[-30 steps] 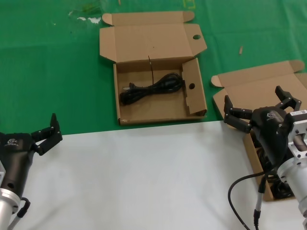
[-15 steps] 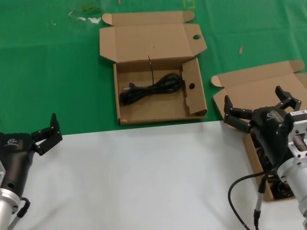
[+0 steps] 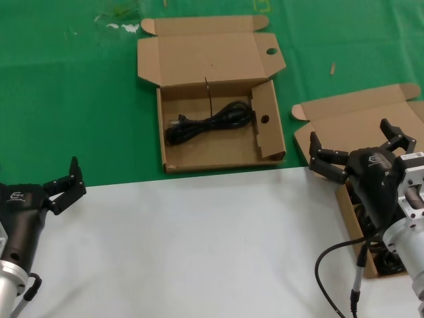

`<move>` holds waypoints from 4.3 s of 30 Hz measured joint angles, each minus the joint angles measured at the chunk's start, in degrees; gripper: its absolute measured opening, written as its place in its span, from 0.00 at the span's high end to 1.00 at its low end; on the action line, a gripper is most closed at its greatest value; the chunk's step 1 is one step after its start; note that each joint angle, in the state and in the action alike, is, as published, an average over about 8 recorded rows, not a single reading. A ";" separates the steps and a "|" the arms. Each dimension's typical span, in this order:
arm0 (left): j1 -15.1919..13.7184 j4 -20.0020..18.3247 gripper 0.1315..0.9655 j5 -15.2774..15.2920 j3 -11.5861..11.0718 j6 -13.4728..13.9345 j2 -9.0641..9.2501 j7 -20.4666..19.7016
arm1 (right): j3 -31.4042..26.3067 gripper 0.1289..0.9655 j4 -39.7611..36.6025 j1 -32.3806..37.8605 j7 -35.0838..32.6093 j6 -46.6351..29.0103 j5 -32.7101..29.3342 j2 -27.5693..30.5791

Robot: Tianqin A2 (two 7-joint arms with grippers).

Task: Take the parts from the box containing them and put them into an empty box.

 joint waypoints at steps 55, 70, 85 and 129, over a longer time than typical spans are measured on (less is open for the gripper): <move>0.00 0.00 0.00 0.00 0.00 0.00 0.00 0.00 | 0.00 0.00 0.00 0.00 0.00 0.00 0.00 0.00; 0.00 0.00 0.00 0.00 0.00 0.00 0.00 0.00 | 0.00 0.00 0.00 0.00 0.00 0.00 0.00 0.00; 0.00 0.00 0.00 0.00 0.00 0.00 0.00 0.00 | 0.00 0.00 0.00 0.00 0.00 0.00 0.00 0.00; 0.00 0.00 0.00 0.00 0.00 0.00 0.00 0.00 | 0.00 0.00 0.00 0.00 0.00 0.00 0.00 0.00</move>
